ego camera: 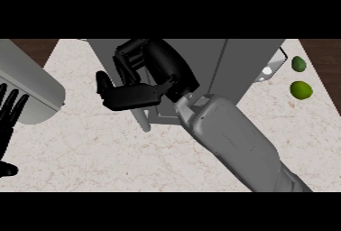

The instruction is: Pick up the wine, place it into the cabinet and close the cabinet

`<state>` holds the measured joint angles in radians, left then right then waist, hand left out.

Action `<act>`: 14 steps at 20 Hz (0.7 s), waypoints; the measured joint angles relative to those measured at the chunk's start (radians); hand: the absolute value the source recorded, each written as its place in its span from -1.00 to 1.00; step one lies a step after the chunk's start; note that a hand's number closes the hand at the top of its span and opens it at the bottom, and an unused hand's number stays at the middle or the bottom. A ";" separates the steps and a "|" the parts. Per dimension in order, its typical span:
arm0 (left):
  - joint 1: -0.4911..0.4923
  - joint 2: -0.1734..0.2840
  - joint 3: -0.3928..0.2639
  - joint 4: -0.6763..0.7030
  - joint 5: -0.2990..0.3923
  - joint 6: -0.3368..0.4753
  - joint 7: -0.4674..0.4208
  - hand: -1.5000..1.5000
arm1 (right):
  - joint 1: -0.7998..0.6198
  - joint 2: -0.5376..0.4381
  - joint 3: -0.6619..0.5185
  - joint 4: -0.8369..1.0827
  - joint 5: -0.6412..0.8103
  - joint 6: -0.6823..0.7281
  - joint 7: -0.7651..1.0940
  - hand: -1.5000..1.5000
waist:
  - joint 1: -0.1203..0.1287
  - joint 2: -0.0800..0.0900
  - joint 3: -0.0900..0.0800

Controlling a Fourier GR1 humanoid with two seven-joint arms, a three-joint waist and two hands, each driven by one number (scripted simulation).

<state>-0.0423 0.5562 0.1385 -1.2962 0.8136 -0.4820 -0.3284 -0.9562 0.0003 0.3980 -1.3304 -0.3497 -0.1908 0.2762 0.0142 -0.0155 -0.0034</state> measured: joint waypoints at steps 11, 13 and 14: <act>-0.009 -0.001 0.014 0.011 0.001 -0.028 0.019 -1.00 | -0.003 -0.018 -0.028 0.088 0.011 0.142 -0.126 1.00 | 0.016 -0.021 -0.010; -0.004 0.004 0.016 0.005 0.003 -0.037 0.022 -1.00 | -0.004 -0.021 -0.031 0.097 0.013 0.151 -0.133 1.00 | 0.019 -0.023 -0.010; -0.009 -0.001 0.012 0.005 0.002 -0.036 0.024 -1.00 | -0.006 -0.022 -0.032 0.102 0.011 0.160 -0.138 1.00 | 0.019 -0.022 -0.010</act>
<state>-0.0514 0.5554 0.1505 -1.2916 0.8157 -0.5181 -0.3041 -0.9626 -0.0218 0.3658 -1.2289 -0.3384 -0.0305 0.1382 0.0328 -0.0379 -0.0136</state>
